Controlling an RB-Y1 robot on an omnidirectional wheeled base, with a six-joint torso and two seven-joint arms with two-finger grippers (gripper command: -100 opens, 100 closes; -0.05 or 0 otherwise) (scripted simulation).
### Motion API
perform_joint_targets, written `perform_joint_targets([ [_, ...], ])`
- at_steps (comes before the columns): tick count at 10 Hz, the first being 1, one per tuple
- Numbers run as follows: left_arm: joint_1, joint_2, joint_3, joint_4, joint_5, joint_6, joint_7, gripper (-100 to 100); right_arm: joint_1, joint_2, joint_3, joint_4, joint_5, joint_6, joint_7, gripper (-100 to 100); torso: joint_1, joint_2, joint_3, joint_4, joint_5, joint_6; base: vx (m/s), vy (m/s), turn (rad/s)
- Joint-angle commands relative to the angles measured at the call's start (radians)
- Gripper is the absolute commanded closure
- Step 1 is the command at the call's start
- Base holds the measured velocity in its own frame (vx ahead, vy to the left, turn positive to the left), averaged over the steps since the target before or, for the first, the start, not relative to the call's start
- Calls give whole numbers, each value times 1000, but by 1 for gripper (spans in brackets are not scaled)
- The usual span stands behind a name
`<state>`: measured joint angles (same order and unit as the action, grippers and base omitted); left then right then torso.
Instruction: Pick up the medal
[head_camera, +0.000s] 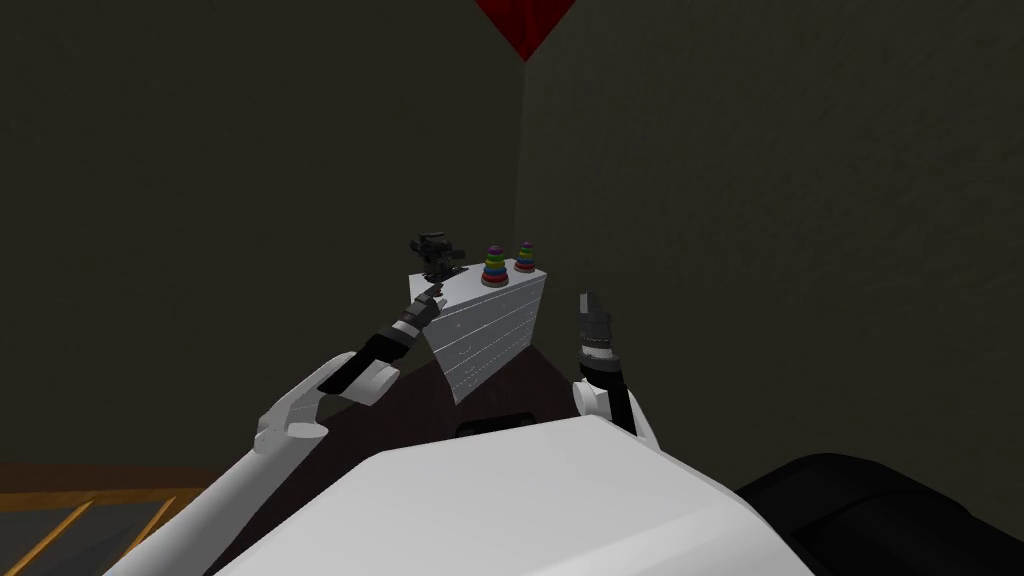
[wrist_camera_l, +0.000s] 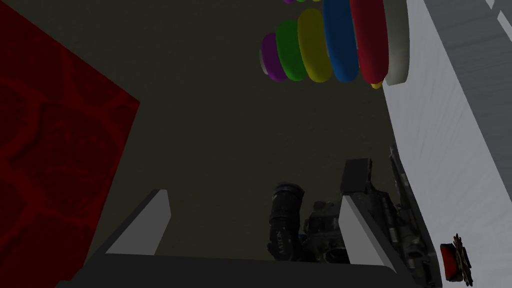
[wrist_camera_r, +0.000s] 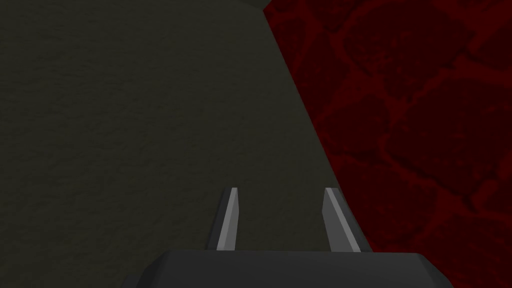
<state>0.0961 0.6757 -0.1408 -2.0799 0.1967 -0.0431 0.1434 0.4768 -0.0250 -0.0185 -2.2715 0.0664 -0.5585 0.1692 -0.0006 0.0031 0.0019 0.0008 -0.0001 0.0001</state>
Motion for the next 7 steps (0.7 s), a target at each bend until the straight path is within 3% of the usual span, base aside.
perform_joint_targets([
  [1,-15,50,-7,6,9,22,-3,-100,0,0,0,0,0,0,0,0,0,0,0,0,0,0,-40,-4,2],
  [4,-76,144,-35,30,53,102,-14,-100,0,0,0,0,0,0,0,0,0,-1,0,0,0,0,-47,-14,4],
  [7,-104,239,-49,42,78,143,-20,-100,0,0,0,0,0,0,0,0,-1,-1,-1,0,0,0,-33,-15,0],
])
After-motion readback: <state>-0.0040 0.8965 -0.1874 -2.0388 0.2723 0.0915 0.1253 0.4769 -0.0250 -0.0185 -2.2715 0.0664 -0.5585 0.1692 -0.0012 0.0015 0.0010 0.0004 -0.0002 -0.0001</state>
